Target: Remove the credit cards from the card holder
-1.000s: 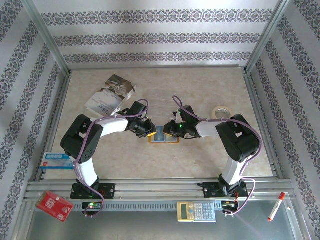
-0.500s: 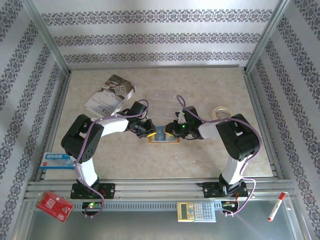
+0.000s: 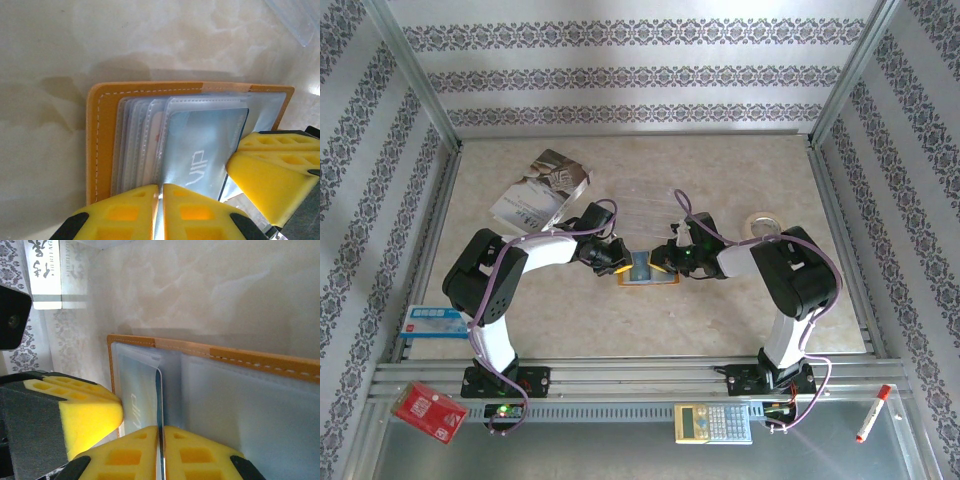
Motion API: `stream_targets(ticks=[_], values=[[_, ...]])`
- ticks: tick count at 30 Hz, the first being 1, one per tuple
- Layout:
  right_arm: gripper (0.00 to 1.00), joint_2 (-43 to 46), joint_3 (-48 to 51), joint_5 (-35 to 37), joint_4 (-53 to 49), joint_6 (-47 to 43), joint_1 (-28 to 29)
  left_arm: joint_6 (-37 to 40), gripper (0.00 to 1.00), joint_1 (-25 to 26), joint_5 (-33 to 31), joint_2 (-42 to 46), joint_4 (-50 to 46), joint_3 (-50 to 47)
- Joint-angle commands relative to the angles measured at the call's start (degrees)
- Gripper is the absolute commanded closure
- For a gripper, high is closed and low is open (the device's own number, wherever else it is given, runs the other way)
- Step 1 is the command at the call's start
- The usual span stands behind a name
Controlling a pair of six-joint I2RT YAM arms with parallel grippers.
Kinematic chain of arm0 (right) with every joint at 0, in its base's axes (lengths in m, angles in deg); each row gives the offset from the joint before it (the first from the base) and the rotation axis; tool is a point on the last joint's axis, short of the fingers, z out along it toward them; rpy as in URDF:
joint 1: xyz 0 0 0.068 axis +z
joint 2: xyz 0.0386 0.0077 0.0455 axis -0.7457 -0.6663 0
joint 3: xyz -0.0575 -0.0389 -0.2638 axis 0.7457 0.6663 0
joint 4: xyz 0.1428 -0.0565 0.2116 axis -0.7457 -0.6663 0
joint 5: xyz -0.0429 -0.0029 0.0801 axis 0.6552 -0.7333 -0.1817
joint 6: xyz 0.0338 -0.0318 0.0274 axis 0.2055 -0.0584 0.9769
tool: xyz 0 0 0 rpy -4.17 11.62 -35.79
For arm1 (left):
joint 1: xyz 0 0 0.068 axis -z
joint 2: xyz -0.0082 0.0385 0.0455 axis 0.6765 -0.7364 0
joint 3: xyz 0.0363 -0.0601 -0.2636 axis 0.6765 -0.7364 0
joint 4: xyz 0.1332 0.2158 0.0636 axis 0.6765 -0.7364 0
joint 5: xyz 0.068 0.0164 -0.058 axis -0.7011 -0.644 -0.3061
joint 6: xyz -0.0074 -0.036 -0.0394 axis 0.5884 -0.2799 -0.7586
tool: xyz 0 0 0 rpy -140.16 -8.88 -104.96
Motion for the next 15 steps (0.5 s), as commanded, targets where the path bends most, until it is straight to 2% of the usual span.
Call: stream_targets(ticks=[1,15], values=[[0.89,-0.9,-0.1,-1.7,1.8,-0.2,0.1,0.6,0.86,0.0,-2.2,-2.9,-3.9,-1.5],[0.95,2.9,2.2,-1.6,2.5,-1.6,-1.2,0.9,0.86,-0.1,-3.9,-3.0,-5.1,-2.1]])
